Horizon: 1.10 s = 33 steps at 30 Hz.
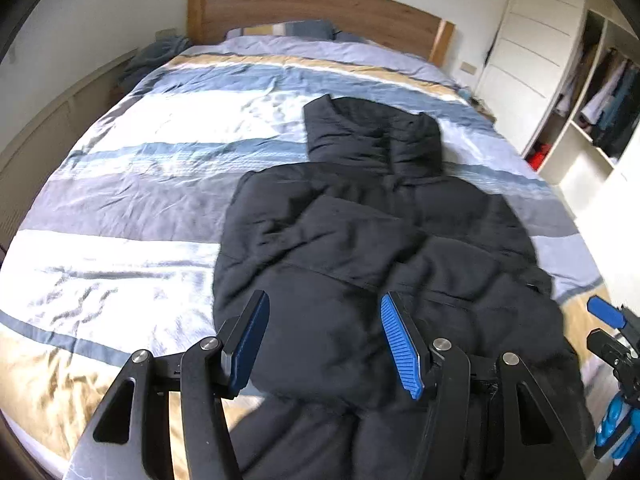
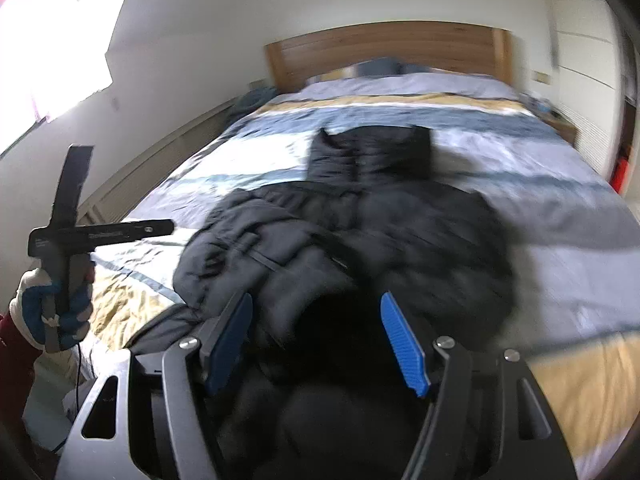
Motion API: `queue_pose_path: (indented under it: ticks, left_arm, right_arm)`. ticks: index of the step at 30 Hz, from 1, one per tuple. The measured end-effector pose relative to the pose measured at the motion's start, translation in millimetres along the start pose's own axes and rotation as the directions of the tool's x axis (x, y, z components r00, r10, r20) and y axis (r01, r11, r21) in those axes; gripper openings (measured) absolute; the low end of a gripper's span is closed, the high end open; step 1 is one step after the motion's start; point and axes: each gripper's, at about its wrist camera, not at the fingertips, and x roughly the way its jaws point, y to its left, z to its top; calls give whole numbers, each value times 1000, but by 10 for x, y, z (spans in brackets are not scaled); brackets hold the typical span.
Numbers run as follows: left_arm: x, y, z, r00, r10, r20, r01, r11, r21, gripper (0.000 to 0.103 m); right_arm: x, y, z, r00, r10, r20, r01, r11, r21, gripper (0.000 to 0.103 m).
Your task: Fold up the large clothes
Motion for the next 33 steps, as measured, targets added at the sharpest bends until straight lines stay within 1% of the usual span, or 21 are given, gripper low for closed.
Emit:
queue_pose_path:
  ticks: [2,4,6,8,10,12,15,18,21,23,26,28,30,33]
  left_arm:
    - [177,61,-20,1000,11,-18,-11,1000,-8,57]
    - [349,88,-74,999,13,-36,-13,1000,-11,57]
    - [540,103,-166,998,13,-64,-14,1000,-14,57]
    - [745,90,-277,995,11,-102,-12,1000,-10,58]
    - [911,53,-405,993,22,-117,-22,1000,6,63]
    - [970,15,-473,993,36,-109,-34,999,21,64]
    - [929,-54,-499,994,66,-89,-62,997,43,64]
    - [771,-143,-496,992,115,-43,-112,991,68,64]
    - [655,-241,-499,990,142,0,-142,985,102,64]
    - [625,-322,-479,990,143,20,-144,982,119,64]
    - [672,-391,-481,991,132,16,-133,982,131,64]
    - [738,-439,-501,989,145,11,-145,978,150,64]
    - [807,-467,-520,987,158,4,-156,975,160,64]
    - [830,-451,-528,987,159,-1,-157,976,149,64]
  right_arm:
    - [302,123,94,1000,4,-28,-5,999,-44,66]
    - [548,145,124,998,12,-59,-15,998,-55,66]
    - [758,100,84,996,-3,-89,-2,998,-64,66]
    - [961,12,-7,991,-43,-130,33,996,-83,66]
    - [1098,-120,-137,985,-52,-165,39,996,-84,66]
    - [1145,-219,-249,984,-36,-173,22,996,-82,66]
    - [1117,-263,-347,984,-26,-177,6,994,-113,66]
    - [1030,-252,-314,980,-32,-197,5,991,-133,66]
    - [858,-253,-239,984,-51,-169,25,988,-153,66]
    - [798,-294,-201,986,-55,-156,32,989,-147,66]
    - [899,-426,-279,977,-80,-197,55,990,-130,66]
    - [960,-509,-357,974,-73,-216,53,994,-95,66]
    - [987,-551,-411,974,-66,-218,52,996,-70,66]
    - [978,-565,-420,974,-65,-216,56,997,-47,66]
